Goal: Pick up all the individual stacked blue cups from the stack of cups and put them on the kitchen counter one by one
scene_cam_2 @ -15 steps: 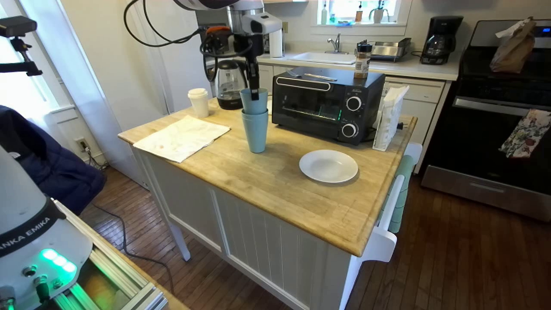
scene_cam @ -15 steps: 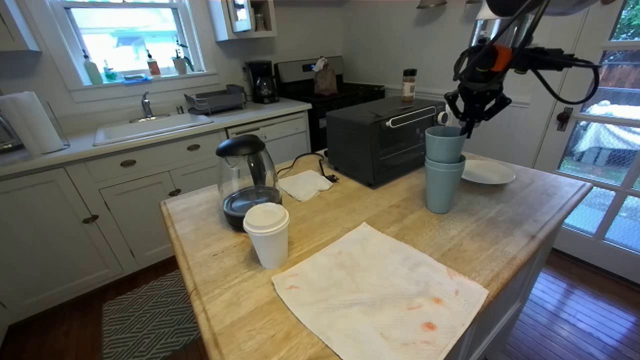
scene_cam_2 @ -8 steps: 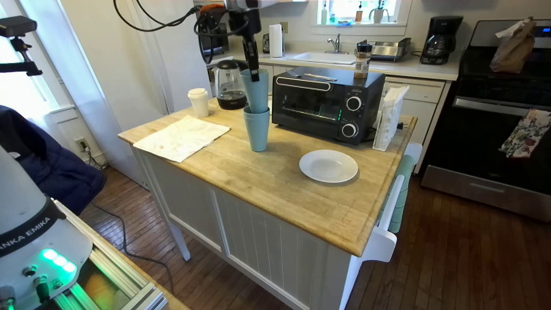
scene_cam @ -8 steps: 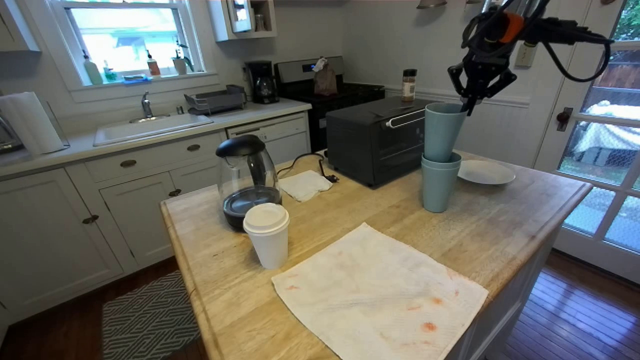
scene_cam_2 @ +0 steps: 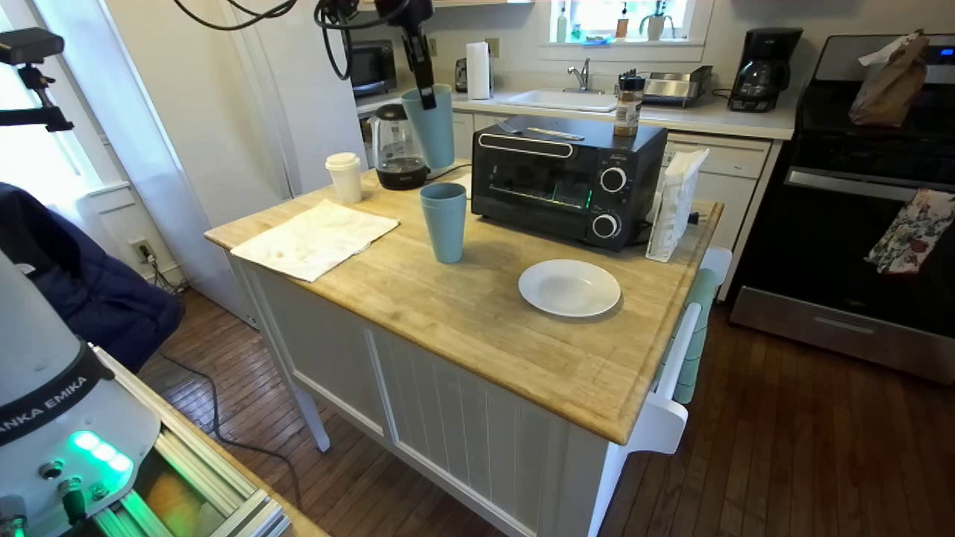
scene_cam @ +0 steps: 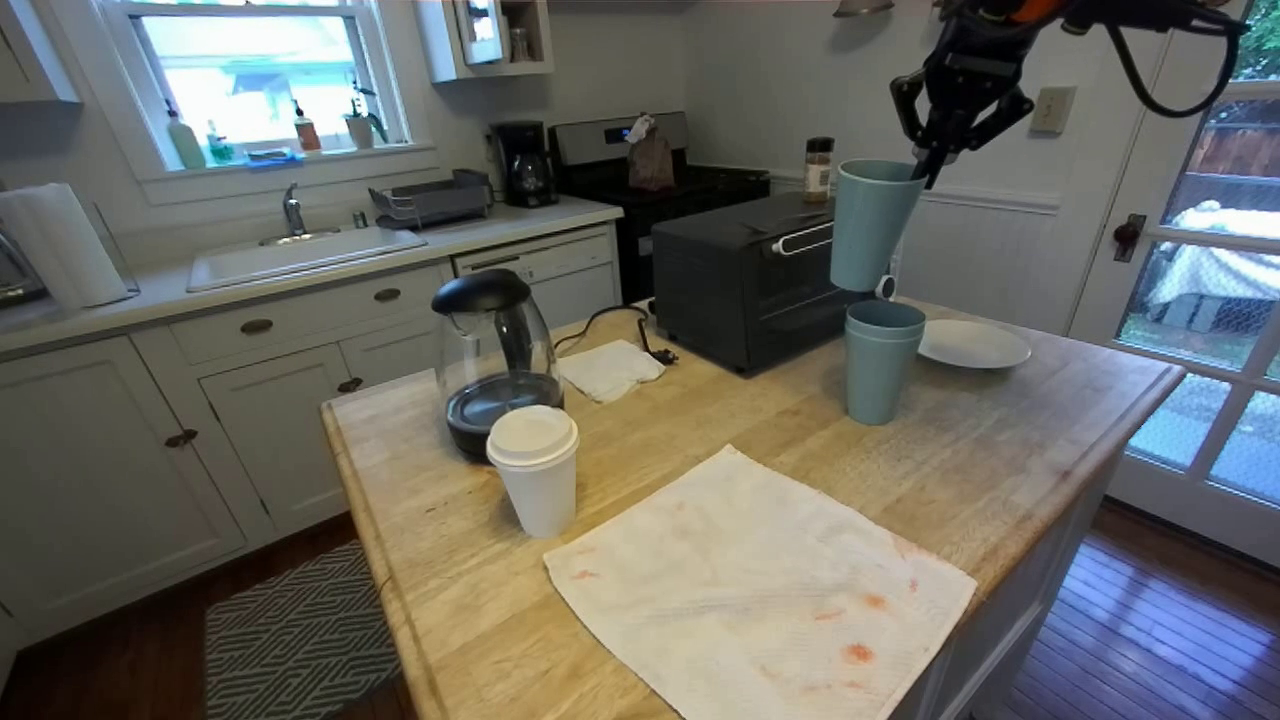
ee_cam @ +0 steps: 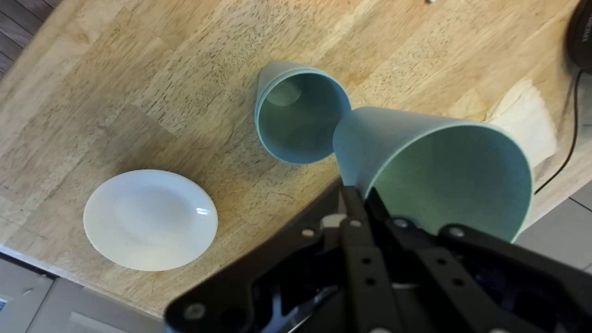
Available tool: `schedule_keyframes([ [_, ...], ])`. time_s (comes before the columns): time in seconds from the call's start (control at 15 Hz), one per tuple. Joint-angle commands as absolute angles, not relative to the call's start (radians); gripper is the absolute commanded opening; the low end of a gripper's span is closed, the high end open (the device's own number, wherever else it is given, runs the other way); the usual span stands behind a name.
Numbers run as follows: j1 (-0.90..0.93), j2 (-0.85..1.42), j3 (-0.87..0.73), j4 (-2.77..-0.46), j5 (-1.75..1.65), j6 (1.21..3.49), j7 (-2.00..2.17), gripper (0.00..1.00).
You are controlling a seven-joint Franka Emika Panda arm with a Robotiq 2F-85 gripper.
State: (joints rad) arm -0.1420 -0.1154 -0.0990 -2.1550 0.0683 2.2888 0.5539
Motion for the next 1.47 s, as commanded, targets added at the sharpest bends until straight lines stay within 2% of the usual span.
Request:
schedule_keyframes([
  [0.0,-0.120,-0.182,-0.080,-2.194,0.114,2.253,0.545,0.01],
  [0.33,-0.088,-0.149,-0.037,-2.196,0.146,2.207,0.571,0.01],
  [0.67,-0.065,-0.096,-0.001,-2.271,0.134,2.269,0.644,0.01],
  [1.4,-0.056,0.024,-0.027,-2.353,0.114,2.430,0.709,0.01],
])
